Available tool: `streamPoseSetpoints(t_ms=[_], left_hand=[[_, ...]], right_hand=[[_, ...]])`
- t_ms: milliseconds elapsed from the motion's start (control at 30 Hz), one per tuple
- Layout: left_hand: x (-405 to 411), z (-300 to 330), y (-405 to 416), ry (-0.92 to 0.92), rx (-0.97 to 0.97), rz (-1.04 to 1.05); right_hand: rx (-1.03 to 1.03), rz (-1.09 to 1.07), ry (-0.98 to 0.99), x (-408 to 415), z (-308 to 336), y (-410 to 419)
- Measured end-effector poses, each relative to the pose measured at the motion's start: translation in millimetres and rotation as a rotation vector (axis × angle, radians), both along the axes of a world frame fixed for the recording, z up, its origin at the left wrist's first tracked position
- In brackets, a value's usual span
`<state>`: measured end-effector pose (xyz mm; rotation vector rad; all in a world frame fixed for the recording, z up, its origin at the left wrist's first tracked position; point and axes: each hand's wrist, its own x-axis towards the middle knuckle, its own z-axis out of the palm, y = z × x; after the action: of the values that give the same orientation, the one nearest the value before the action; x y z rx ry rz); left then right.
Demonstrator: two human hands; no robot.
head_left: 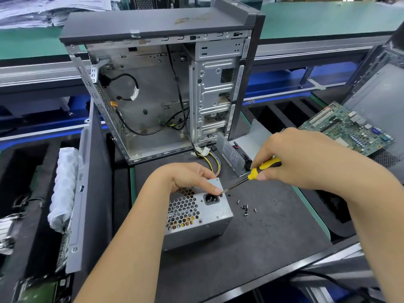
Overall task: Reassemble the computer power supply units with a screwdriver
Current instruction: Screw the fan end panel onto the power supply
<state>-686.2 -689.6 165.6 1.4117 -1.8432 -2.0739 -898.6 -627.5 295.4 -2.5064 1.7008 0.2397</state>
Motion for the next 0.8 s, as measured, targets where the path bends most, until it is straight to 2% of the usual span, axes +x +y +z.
streamPoseSetpoints(t_ms=[800], left_hand=[[1.5, -2.6, -2.7, 0.024, 0.014, -0.017]], right_hand=[[0.029, -0.012, 0.026, 6.4, 3.9, -2.9]])
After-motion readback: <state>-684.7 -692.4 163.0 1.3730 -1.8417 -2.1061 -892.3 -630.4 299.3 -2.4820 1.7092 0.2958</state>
